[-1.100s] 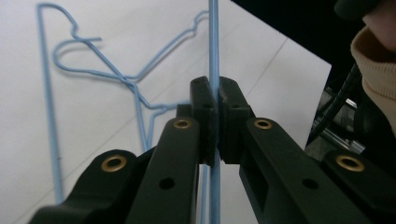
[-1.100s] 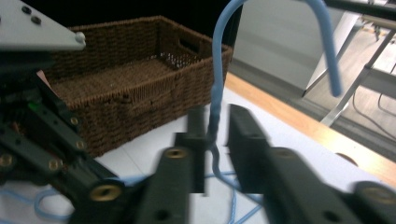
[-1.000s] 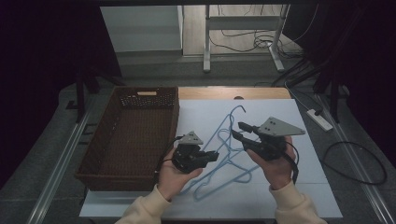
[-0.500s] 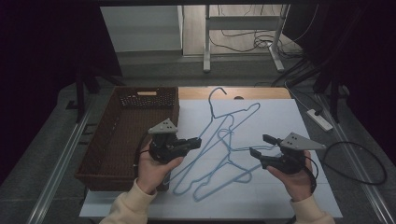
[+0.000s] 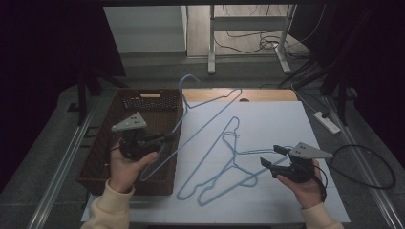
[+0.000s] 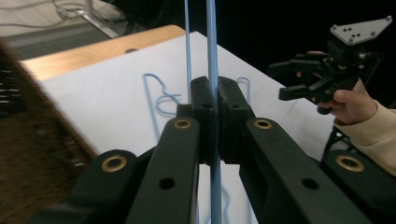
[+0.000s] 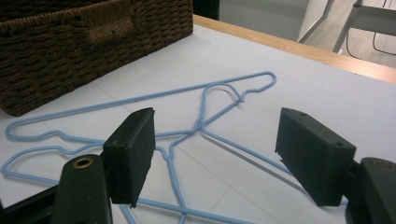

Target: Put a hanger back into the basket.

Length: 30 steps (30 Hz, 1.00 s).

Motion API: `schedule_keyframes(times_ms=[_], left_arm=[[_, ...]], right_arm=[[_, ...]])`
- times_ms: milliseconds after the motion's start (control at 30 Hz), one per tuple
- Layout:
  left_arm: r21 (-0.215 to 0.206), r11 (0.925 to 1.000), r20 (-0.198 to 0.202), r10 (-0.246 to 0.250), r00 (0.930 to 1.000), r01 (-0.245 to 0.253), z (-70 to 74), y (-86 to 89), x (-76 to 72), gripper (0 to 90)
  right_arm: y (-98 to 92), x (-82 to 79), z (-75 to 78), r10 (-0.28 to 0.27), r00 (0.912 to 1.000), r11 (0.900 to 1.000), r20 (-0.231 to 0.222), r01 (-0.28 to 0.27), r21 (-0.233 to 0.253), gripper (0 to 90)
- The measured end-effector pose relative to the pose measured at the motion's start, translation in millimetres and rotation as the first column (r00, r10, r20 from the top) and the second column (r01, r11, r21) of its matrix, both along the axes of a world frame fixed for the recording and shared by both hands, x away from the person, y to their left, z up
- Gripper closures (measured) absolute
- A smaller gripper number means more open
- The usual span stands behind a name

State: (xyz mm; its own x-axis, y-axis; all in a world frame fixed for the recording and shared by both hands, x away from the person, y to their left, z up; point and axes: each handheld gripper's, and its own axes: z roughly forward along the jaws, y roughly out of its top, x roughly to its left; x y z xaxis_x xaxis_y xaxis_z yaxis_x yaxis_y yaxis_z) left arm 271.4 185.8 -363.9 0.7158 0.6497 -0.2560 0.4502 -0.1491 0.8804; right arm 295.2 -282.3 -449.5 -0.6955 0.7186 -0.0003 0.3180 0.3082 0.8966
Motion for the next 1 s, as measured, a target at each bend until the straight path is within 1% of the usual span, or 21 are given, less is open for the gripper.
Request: schedule_keyframes(times_ms=[67, 167, 367, 433, 500, 633, 800, 1000], left_arm=[[0.001, 0.9998, 0.012, 0.019, 0.9997, -0.019, -0.3, 11.6, -1.6, 86.3], [0.009, 0.9990, 0.006, 0.044, 0.9990, -0.044, -4.1, 25.9, -1.9, 86.3], [0.040, 0.9954, 0.003, 0.087, 0.9962, -0.087, -8.1, 50.3, 0.6, 86.3], [0.044, 0.9948, 0.002, 0.092, 0.9958, -0.092, -8.7, 53.4, 1.1, 86.3], [0.064, 0.9911, 0.002, 0.117, 0.9931, -0.117, -11.6, 64.2, 2.8, 86.3], [0.087, 0.9820, -0.004, 0.169, 0.9857, -0.168, -18.9, 83.0, 7.5, 86.3], [0.075, 0.9754, -0.020, 0.209, 0.9777, -0.207, -26.6, 103.3, 11.3, 86.4], [0.067, 0.9739, -0.027, 0.219, 0.9754, -0.217, -30.0, 120.0, 12.0, 86.4]], right_arm=[[-2.9, 0.2, -1.7, -0.011, 0.9999, 1.000, 0.001, 0.011, -0.006, 29.6], [-8.5, 1.7, -5.0, -0.025, 0.9996, 1.000, -0.012, 0.025, -0.004, 30.0], [-15.1, 3.9, -10.6, -0.051, 0.9982, 0.999, -0.032, 0.051, -0.004, 30.4], [-14.9, 4.1, -11.2, -0.055, 0.9979, 0.998, -0.035, 0.054, -0.008, 30.5], [-14.0, 4.2, -11.9, -0.056, 0.9978, 0.998, -0.034, 0.056, -0.016, 30.5], [-13.5, 4.4, -12.7, -0.057, 0.9977, 0.998, -0.037, 0.056, -0.023, 30.5], [-13.4, 4.6, -13.2, -0.064, 0.9972, 0.998, -0.037, 0.063, -0.026, 30.6], [-11.7, 4.4, -13.9, -0.063, 0.9973, 0.997, -0.039, 0.061, -0.036, 30.9]])
